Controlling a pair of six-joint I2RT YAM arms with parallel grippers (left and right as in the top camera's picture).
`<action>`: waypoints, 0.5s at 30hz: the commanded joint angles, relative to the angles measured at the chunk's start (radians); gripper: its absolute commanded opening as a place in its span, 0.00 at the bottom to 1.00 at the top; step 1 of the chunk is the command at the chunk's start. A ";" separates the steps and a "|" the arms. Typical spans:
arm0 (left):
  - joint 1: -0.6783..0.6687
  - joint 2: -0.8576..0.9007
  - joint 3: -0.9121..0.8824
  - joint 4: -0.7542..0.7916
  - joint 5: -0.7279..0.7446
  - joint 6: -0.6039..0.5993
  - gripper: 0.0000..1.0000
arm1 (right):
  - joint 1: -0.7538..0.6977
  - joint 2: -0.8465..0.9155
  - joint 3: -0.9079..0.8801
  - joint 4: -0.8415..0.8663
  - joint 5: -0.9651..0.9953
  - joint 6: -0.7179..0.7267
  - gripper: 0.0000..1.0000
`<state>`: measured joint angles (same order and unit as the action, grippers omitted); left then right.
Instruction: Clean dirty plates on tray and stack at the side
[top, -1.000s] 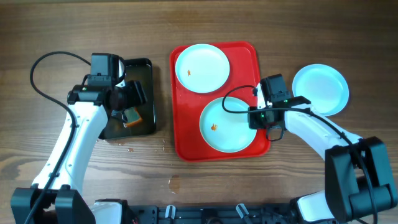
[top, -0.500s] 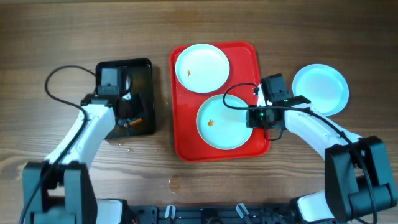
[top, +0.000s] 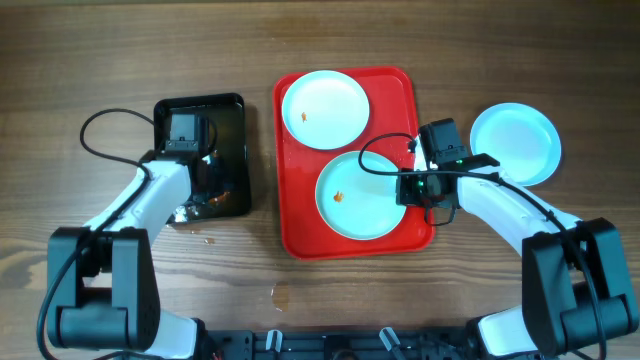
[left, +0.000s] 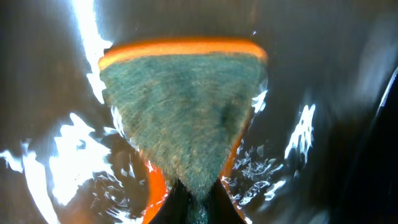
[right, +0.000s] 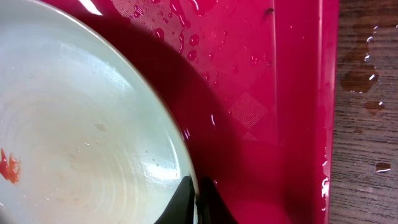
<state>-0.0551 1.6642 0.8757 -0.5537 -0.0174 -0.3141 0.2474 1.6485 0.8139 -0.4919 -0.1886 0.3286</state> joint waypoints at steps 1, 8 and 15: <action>0.000 -0.059 0.071 -0.098 0.050 0.023 0.34 | 0.004 0.046 -0.017 -0.008 0.039 0.014 0.04; 0.000 -0.090 0.068 -0.084 -0.061 0.023 0.56 | 0.004 0.046 -0.017 -0.010 0.039 0.015 0.04; 0.000 0.026 -0.004 0.030 -0.058 0.023 0.53 | 0.004 0.046 -0.017 -0.011 0.038 0.015 0.04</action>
<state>-0.0559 1.6150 0.9150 -0.5358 -0.0551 -0.2962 0.2474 1.6485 0.8139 -0.4919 -0.1902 0.3290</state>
